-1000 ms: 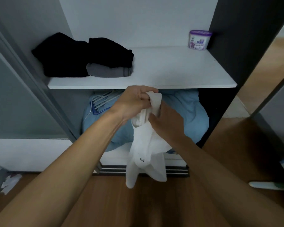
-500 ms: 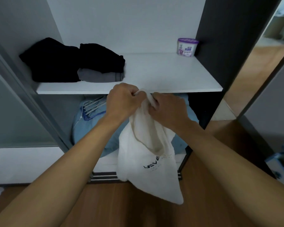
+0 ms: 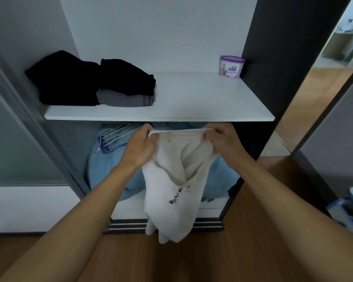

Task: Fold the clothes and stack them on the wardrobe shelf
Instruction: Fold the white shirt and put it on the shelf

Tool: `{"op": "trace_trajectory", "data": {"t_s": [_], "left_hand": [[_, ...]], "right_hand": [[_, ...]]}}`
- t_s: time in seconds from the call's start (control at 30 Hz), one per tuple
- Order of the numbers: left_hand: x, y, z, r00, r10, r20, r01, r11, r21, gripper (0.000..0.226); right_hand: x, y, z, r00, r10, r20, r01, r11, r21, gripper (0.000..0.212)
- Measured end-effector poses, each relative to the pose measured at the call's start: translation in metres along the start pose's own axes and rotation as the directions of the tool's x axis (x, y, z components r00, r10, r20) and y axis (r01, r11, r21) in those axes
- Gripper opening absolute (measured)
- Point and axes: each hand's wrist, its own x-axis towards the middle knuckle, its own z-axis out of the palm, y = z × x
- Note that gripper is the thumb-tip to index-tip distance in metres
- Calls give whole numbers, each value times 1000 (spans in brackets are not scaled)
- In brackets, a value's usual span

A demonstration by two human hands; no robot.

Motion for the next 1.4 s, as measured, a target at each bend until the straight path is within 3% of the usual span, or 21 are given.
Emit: {"op": "trace_trajectory", "data": {"t_s": [0.07, 0.13, 0.3, 0.37, 0.47, 0.57, 0.67, 0.73, 0.8, 0.93, 1.03, 1.2, 1.33, 1.4], "left_hand": [[0, 2, -4, 994, 43, -98, -47, 998, -45, 15], [1, 3, -9, 978, 104, -183, -100, 995, 31, 18], [5, -5, -18, 949, 257, -181, -154, 883, 444, 14], [5, -10, -25, 965, 214, -153, -101, 839, 535, 12], [7, -17, -35, 977, 128, -172, -16, 845, 535, 18], [6, -13, -33, 980, 108, -166, -47, 940, 337, 25], [4, -4, -28, 994, 62, -90, -53, 993, 101, 19], [5, -4, -30, 998, 23, -51, -22, 999, 30, 11], [7, -10, -34, 1000, -3, 6, 3, 999, 54, 19], [5, -29, -46, 950, -3, 312, -36, 992, 119, 42], [-2, -36, -51, 878, -49, 475, -13, 992, 126, 36], [-19, -51, -54, 726, -168, 667, 52, 980, 192, 31], [-24, -70, -50, 821, -136, 554, 42, 983, 179, 11], [-25, -72, -42, 879, -88, 468, 41, 993, 110, 17]], "right_hand": [[1, 12, -1, 993, 36, 111, -17, 986, -166, 21], [2, 26, 1, 989, 64, 136, -1, 908, -419, 24], [4, 33, 0, 982, -93, -163, -45, 729, -683, 24], [5, 34, -3, 965, -168, -201, -10, 745, -667, 28], [5, 35, -7, 939, -157, -305, 5, 896, -444, 34], [4, 36, -4, 952, -25, -305, -41, 977, -210, 43], [4, 40, -5, 964, 79, -254, -116, 984, -135, 44], [6, 41, -10, 961, 156, -228, -169, 985, -39, 46], [7, 43, -17, 963, 196, -183, -193, 981, 35, 48], [1, 51, -35, 979, 199, -45, -200, 979, -34, 55], [-7, 60, -46, 965, 237, 109, -226, 969, -99, 34], [-20, 58, -63, 872, 310, 378, -252, 948, -196, 43], [-30, 61, -65, 812, 362, 458, -180, 902, -393, 33], [-32, 67, -63, 858, 319, 402, -136, 896, -423, 25]]}}
